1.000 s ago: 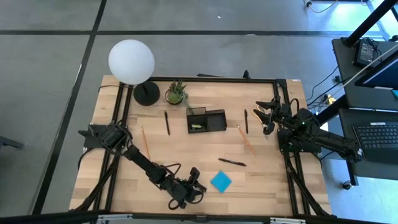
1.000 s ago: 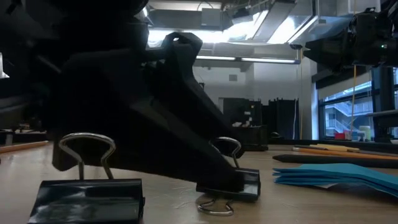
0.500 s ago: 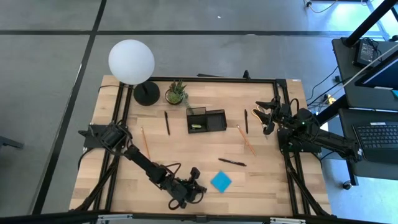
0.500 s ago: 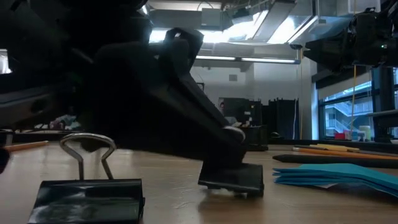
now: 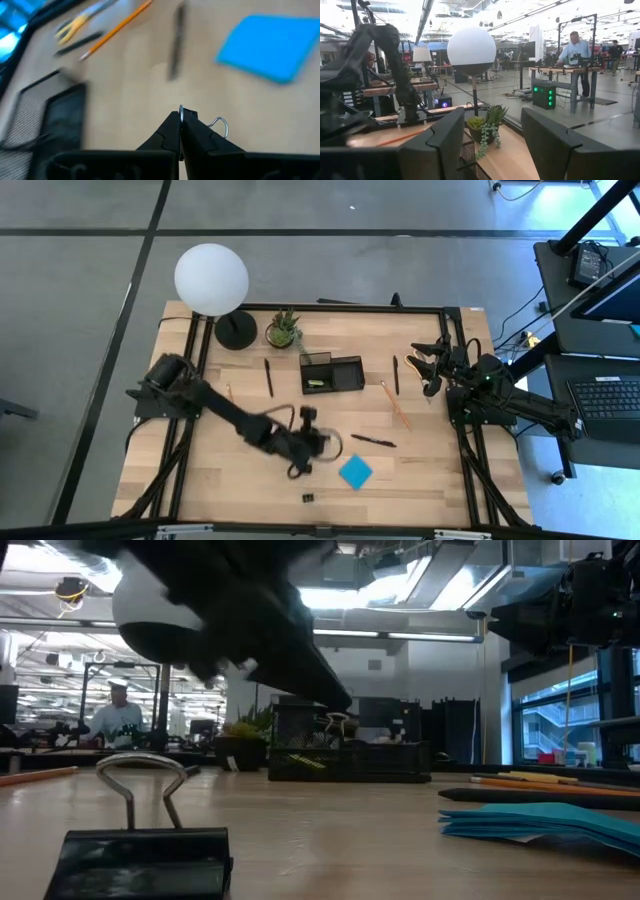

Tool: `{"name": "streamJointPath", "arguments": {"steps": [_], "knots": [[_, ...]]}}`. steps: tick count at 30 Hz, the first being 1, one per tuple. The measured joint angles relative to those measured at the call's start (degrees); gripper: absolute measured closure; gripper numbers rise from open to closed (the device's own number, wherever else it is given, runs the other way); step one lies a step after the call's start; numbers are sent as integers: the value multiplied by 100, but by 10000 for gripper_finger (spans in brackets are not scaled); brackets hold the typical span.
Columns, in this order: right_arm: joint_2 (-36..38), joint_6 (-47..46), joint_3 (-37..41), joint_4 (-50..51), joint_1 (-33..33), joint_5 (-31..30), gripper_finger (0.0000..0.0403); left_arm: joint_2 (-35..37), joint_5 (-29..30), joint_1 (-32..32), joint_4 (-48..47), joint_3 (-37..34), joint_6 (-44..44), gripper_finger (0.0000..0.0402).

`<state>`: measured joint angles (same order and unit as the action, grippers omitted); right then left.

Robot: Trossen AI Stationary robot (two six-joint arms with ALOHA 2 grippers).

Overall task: Pick and place office supplies into organizer
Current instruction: Put the right black binder clip into the desk organizer

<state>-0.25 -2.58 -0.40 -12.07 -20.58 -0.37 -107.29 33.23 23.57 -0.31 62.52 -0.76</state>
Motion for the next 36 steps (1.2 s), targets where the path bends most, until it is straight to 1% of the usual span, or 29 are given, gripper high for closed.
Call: {"name": "streamJointPath", "arguments": {"steps": [2, 8, 12, 17, 20, 23, 26, 28, 31, 36], "knots": [[0, 3, -1, 20, 1, 1, 203, 109, 98, -306, -296, -2, -30, 399], [0, 2, 0, 85, 0, 0, 203, 182, 173, -1214, -504, -2, -327, 399], [0, 4, -1, 131, 1, 0, 203, 182, -1, -1669, -514, -2, -499, 399], [2, 2, 0, 162, 0, 1, 203, 182, -244, -2071, -456, -138, -668, 399], [0, 2, -2, 294, 2, 1, 203, 182, -359, -2224, -385, -317, -596, 399], [0, 10, -1, 390, 1, 1, 203, 182, -239, -2296, -323, -430, -593, 399], [1, 8, -1, 386, 2, 0, 203, 179, -213, -2299, -66, -532, -597, 399], [1, 17, -1, 386, 0, -1, 203, 179, -309, -2299, 95, -588, -598, 399], [1, 32, -1, 384, 1, 0, 203, 179, -450, -2299, 147, -669, -598, 399], [0, 159, -2, 378, 2, -1, 203, 179, -463, -2297, 185, -688, -581, 392]]}}
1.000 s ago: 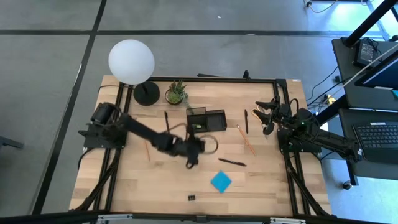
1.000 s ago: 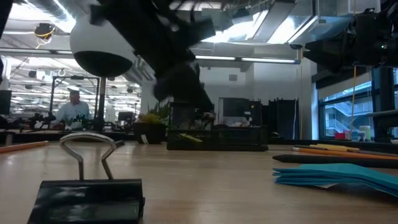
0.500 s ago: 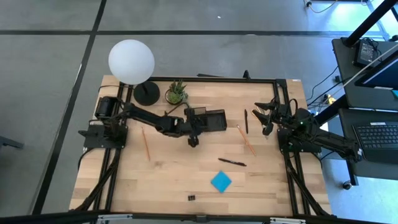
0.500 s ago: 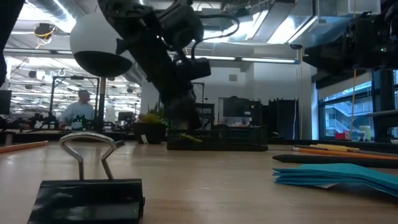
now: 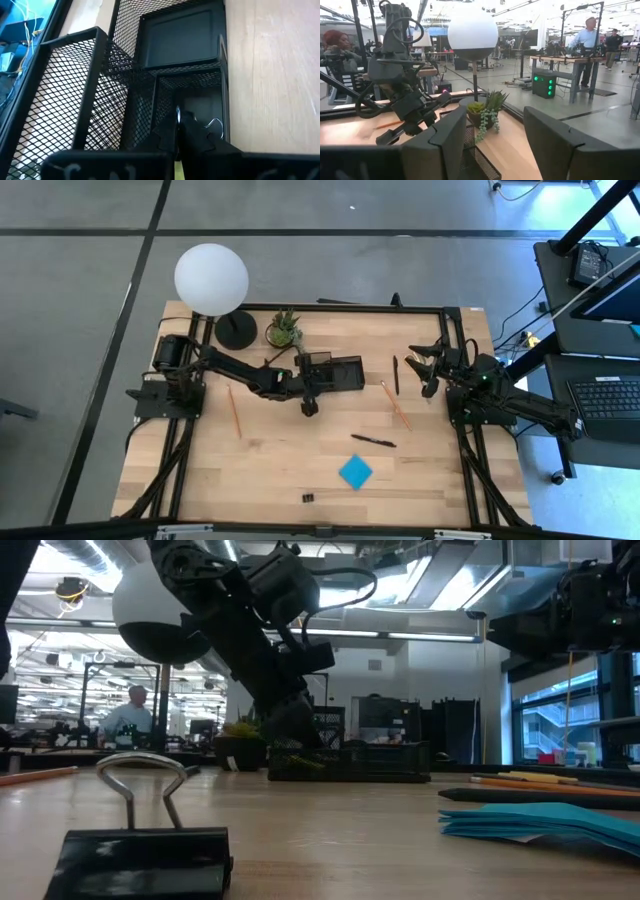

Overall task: Pick and place office supplies into organizer
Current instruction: Put the right black binder clip into the desk organizer, then put the black binder clip into the desk organizer

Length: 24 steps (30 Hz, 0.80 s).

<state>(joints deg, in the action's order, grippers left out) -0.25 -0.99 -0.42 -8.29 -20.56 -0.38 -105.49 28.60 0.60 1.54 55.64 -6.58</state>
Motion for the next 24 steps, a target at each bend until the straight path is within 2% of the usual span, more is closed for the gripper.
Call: {"name": "streamJointPath", "arguments": {"steps": [11, 21, 24], "knots": [[2, 147, 0, -58, 0, 0, 203, 0, 18, 5, 23, 0, -45, 335], [0, 170, 1, -61, -1, 0, 203, 48, 24, 326, 485, 2, -882, 277], [2, 170, 2, -62, -2, 0, 203, 209, 202, 539, 431, 55, -968, 266]]}}
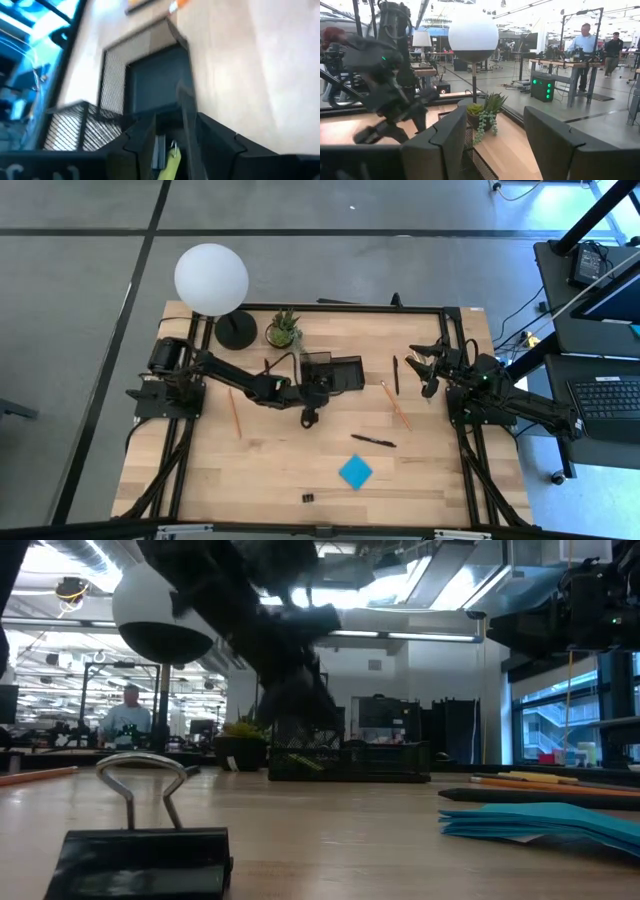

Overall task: Pick and place office supplies into organizer
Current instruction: Put the black binder clip into the desk organizer

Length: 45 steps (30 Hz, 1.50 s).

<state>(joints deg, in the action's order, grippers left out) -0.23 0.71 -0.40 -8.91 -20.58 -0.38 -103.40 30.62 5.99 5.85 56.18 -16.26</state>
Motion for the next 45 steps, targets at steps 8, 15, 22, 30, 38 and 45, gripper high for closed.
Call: {"name": "streamJointPath", "arguments": {"steps": [8, 15, 22, 30, 38, 45], "knots": [[0, -18, 0, -33, 2, 0, 203, 990, -480, 887, -118, 36, 770, 264], [0, -66, 0, -31, 0, 0, 203, 1024, -1371, 2199, -198, 39, 902, 267], [0, -73, 0, -28, 2, 0, 203, 291, -615, 3265, 772, 37, 902, 266], [-1, -175, -2, -28, 0, 0, 203, -871, -102, 3763, 2139, 35, 607, 266], [0, -350, -1, -11, 1, 0, 203, -1508, 214, 3911, 1890, 446, 728, 265], [-2, -345, 0, 39, 2, 0, 203, -1584, 494, 3909, 1769, 531, 957, 268]]}}
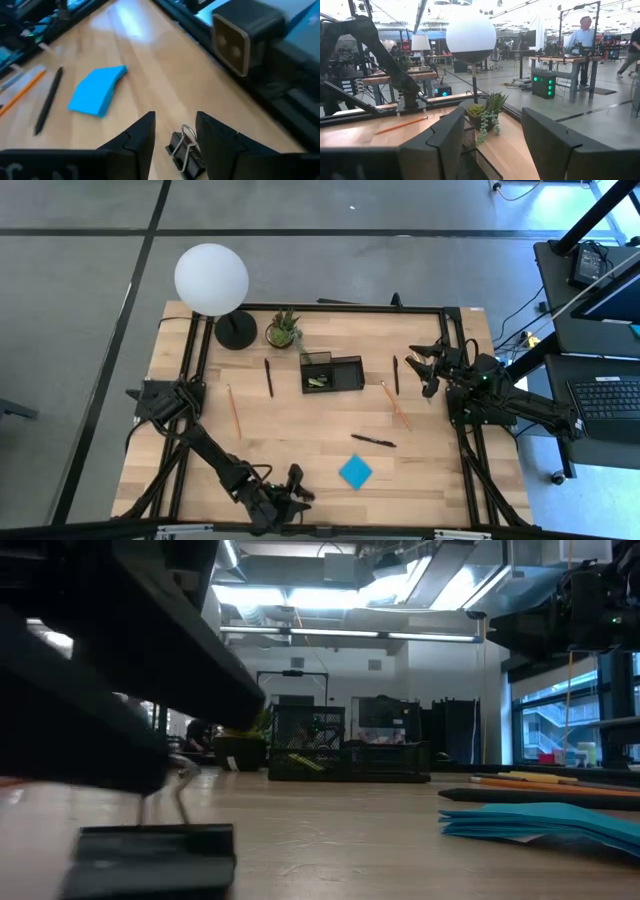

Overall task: Pick and place office supplies into organizer
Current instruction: Put the black binder clip into the desk organizer

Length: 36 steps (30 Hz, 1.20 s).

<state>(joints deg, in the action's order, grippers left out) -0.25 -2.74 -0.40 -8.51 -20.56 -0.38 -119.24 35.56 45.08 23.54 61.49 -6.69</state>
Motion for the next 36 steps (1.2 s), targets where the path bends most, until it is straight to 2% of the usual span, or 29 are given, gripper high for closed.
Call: {"name": "streamJointPath", "arguments": {"steps": [7, 27, 36], "knots": [[1, 7, -2, 7, -1, 0, 203, 0, -143, -57, -570, 0, 670, 280], [0, 31, -1, 4, 0, 1, 203, 0, -58, -170, -489, 0, 874, 344], [1, 33, -1, 4, -1, 1, 203, 9, 62, -289, -426, 4, 896, 397]]}}
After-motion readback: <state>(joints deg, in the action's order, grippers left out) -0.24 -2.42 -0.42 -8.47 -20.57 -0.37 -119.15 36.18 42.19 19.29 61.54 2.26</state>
